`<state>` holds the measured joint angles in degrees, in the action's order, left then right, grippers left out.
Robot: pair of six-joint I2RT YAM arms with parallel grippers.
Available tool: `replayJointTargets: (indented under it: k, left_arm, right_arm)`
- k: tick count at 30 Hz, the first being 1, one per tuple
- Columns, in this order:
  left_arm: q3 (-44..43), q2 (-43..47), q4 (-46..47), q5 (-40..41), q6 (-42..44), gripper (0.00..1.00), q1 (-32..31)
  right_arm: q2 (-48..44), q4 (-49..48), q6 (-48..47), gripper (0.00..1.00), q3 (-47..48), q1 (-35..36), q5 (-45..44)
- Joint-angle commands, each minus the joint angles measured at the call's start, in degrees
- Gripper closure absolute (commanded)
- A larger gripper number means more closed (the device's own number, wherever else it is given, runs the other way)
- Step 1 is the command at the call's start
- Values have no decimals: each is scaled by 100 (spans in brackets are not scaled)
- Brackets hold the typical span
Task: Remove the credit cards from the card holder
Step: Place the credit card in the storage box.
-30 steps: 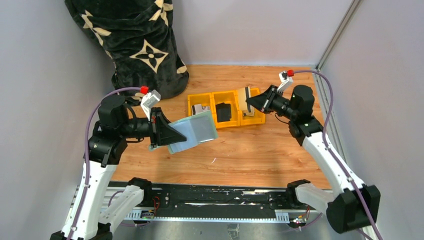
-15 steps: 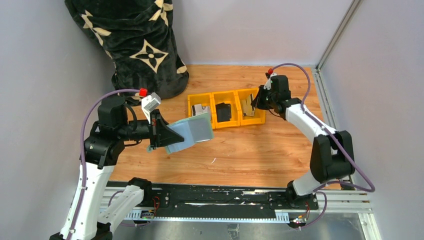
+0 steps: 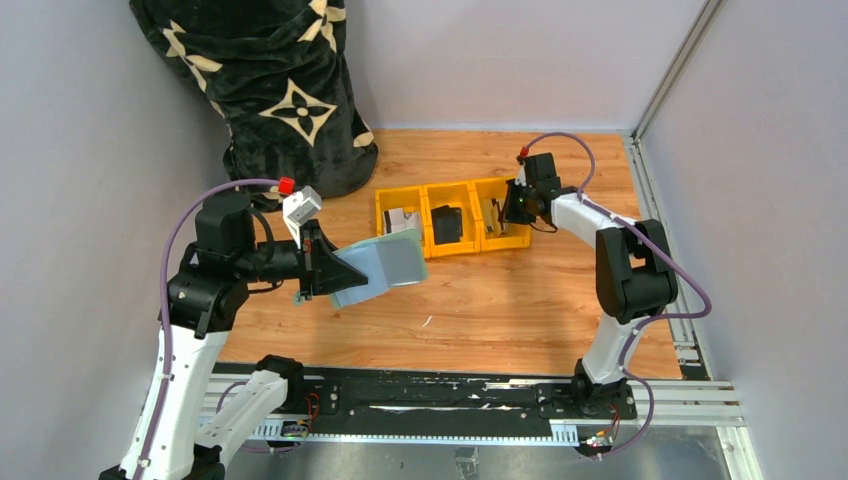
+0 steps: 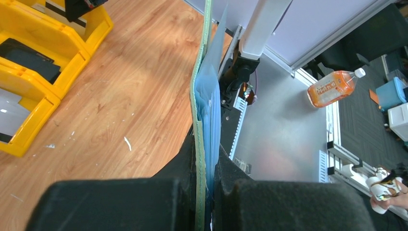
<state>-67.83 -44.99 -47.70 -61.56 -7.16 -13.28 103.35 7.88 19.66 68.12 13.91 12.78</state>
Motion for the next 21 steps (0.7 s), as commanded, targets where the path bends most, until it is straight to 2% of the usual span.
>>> replayJointTargets:
  k: [1, 8, 10, 12, 14, 17, 19, 21]
  left_arm:
    - [-161, 63, -55, -153, 108, 97, -8]
    - [-161, 69, -55, -206, 92, 98, 0]
    - [-164, 83, -55, -235, 92, 98, -8]
    - [-147, 102, -55, -267, 83, 98, -6]
    - [-124, 123, -55, -289, 90, 99, -8]
    - [-79, 144, -57, -385, 145, 99, -6]
    - [-65, 133, -59, -432, 182, 99, -8]
    - [-58, 115, -55, -459, 197, 99, -8]
  right_arm:
    - [-132, 279, -67, 82, 307, 112, -458]
    - [-1187, 470, -236, 48, 515, 543, -1155]
    - [-1565, 537, -295, 41, 603, 734, -1046]
    - [-2065, 456, -131, 35, 600, 874, -429]
    - [-2562, -146, 371, 31, 390, 909, 960]
    - [-3142, -2415, 1717, 27, -364, 1256, 2974]
    - [-3341, -3214, 2054, 24, -462, 1785, 3439]
    - [-3423, -3281, 2123, 22, -419, 2184, 3775]
